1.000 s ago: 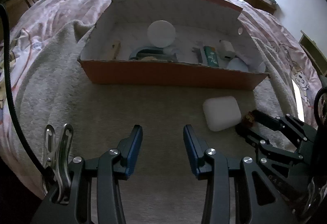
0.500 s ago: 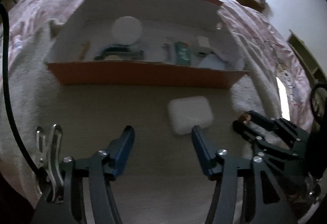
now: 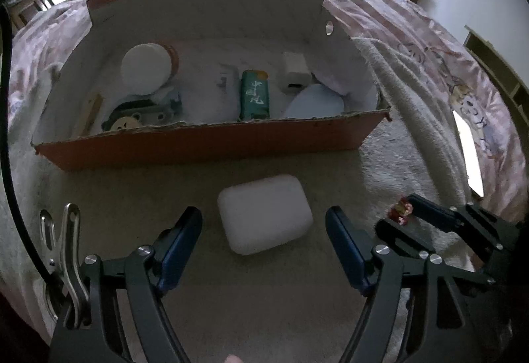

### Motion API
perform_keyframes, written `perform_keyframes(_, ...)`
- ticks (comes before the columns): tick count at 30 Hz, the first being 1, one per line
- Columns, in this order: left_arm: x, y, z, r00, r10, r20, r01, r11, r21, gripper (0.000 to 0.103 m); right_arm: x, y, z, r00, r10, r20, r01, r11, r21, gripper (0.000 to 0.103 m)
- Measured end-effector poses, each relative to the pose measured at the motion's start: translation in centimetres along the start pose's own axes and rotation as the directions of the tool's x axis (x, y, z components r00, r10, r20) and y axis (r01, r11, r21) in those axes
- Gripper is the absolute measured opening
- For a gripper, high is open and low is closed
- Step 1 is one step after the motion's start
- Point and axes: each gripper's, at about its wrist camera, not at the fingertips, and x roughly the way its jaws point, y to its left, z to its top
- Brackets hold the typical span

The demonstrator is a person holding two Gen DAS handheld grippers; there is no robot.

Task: Organize rigid objects
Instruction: 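Grasp the red trinket with the right gripper while the left grasps the white earbud case, then carry the earbud case and red trinket over the box and lower them inside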

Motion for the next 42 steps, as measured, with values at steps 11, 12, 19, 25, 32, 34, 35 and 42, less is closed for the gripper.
perform_keyframes(11,1.0,-0.1,-0.3,0.999,0.053,0.002,-0.053,0.999,0.004,0.078,-0.1,0.0,-0.4,1.000,0.000,0.015,0.000,1.000,-0.004,0.044)
perform_keyframes(12,1.1,-0.3,-0.3,0.998,0.056,0.005,-0.056,0.998,0.010,0.077,-0.1,0.1,-0.4,1.000,-0.001,0.016,0.001,1.000,-0.005,0.044)
perform_keyframes(19,0.7,0.2,-0.4,0.999,0.045,0.022,-0.045,0.999,0.016,0.063,-0.1,0.1,-0.4,1.000,-0.002,0.016,0.002,1.000,-0.004,0.044)
perform_keyframes(25,0.1,1.0,-0.8,0.999,0.034,0.029,-0.034,0.999,0.012,0.063,-0.1,0.1,-0.4,1.000,-0.002,0.018,0.002,1.000,0.002,0.044)
perform_keyframes(32,-2.1,2.4,-1.6,0.997,0.045,0.067,-0.045,0.999,0.009,0.063,-0.2,0.2,-0.1,1.000,0.001,0.015,-0.001,1.000,0.018,0.044)
perform_keyframes(34,-2.7,3.0,-1.7,0.996,0.044,0.079,-0.044,0.999,-0.001,0.063,-0.3,0.4,0.0,1.000,0.015,0.017,-0.016,1.000,0.022,0.044)
perform_keyframes(35,-2.9,3.2,-1.6,0.996,0.043,0.083,-0.042,0.999,-0.005,0.063,-0.5,0.4,0.0,0.999,0.024,0.021,-0.025,0.999,0.024,0.044)
perform_keyframes(42,-4.9,4.8,-1.0,0.990,0.038,0.139,-0.033,0.999,-0.035,0.063,-1.7,1.9,0.9,0.996,0.067,0.061,-0.067,0.998,-0.006,0.044)
